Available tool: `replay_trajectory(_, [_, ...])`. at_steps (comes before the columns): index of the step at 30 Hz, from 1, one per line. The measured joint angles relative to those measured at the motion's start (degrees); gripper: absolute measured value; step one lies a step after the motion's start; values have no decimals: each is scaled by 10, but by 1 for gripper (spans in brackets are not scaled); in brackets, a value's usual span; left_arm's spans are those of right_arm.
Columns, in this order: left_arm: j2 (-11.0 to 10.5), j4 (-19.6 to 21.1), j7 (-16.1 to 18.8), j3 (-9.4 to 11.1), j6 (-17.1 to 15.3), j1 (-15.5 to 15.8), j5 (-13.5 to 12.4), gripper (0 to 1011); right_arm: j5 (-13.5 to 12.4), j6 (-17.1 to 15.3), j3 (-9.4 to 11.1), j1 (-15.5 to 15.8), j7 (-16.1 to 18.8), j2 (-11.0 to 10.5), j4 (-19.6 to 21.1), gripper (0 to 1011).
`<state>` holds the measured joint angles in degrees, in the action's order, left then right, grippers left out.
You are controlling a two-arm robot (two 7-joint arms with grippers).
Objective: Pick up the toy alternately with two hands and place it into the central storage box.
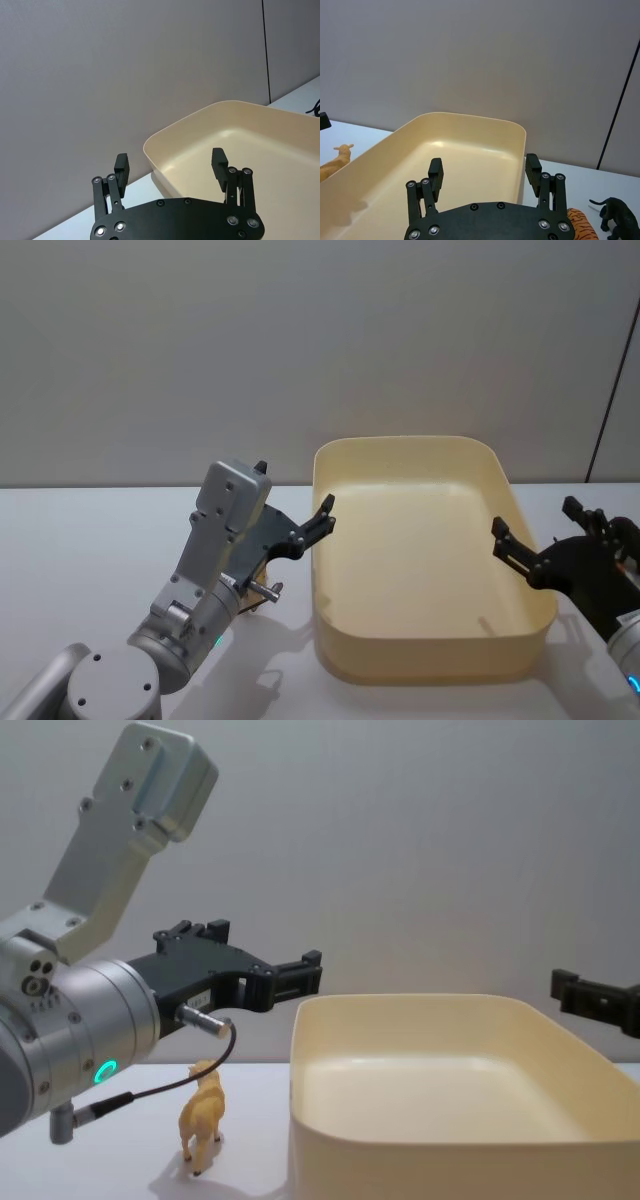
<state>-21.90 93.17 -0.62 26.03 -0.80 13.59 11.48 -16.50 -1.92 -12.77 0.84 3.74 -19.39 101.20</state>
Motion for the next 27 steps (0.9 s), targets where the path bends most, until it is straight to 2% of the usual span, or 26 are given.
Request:
replay_trajectory(10, [0, 0, 0, 0, 0, 0, 0, 1001, -10, -4, 12, 9, -15, -11, 10, 1001])
replay_trajectory(27, [0, 0, 0, 0, 0, 0, 0, 1001, -44, -32, 60, 80, -75, -70, 56, 1001])
